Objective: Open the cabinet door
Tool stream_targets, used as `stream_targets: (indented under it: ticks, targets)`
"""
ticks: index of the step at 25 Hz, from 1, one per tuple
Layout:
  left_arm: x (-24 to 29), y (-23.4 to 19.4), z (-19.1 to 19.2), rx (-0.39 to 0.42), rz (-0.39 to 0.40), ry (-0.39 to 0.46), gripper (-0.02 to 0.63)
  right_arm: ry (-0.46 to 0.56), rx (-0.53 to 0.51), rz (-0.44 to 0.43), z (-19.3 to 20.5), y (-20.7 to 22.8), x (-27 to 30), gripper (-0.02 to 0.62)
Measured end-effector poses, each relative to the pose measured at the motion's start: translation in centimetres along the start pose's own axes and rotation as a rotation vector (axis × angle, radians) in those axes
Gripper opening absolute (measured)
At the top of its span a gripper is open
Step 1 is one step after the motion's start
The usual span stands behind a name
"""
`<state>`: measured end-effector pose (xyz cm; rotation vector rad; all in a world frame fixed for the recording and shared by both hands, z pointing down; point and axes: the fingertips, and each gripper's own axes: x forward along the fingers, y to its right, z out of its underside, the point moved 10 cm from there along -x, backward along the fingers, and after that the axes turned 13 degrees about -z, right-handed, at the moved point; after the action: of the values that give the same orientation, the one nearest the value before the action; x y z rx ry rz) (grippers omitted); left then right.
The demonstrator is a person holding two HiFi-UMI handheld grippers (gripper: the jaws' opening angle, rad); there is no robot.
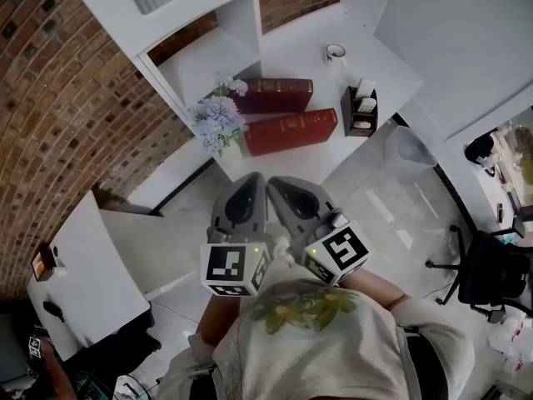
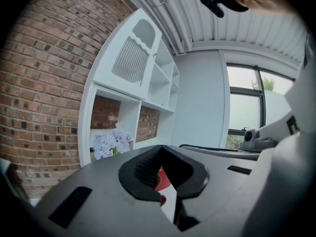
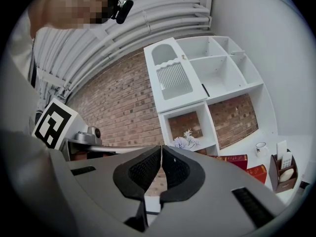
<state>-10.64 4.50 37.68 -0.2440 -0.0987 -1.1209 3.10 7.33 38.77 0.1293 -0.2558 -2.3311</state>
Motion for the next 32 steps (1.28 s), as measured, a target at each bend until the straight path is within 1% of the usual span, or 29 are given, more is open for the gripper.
stream_targets:
  ticks: [4,7,12,15,21,32]
  targets:
    - [0.8,0.2,-0.2,0.005,0.013,-0.006,0.009,0.017,-0.003,-0.001,-0.3,0.6,0.0,0.025]
    - [1.6,0.4,-0.5,-0.002,0.017,-0.003,0.009,0.008,0.0,0.003,-0.5,1.3,0.1,0.025]
    - [3.1,0.4,-0.8,-0.013,0.01,-0.004,0.009,0.004,0.0,-0.03,-1.1,2.7,0.6,0.025]
    - [4.1,0.4,-1.2,-0.012,-0.014,-0.003,0.009,0.003,0.006,-0.067,-1.5,4.0,1.2,0.025]
    - [6.2,0.4,-2.6,-0.022,-0.044,0.006,0.009,-0.035,0.017,-0.138,-2.9,6.5,2.5,0.025]
    - [9.2,0.1,-4.1,-0.041,-0.09,0.035,0.009,-0.065,-0.045,-0.271,-5.1,10.3,4.8,0.025]
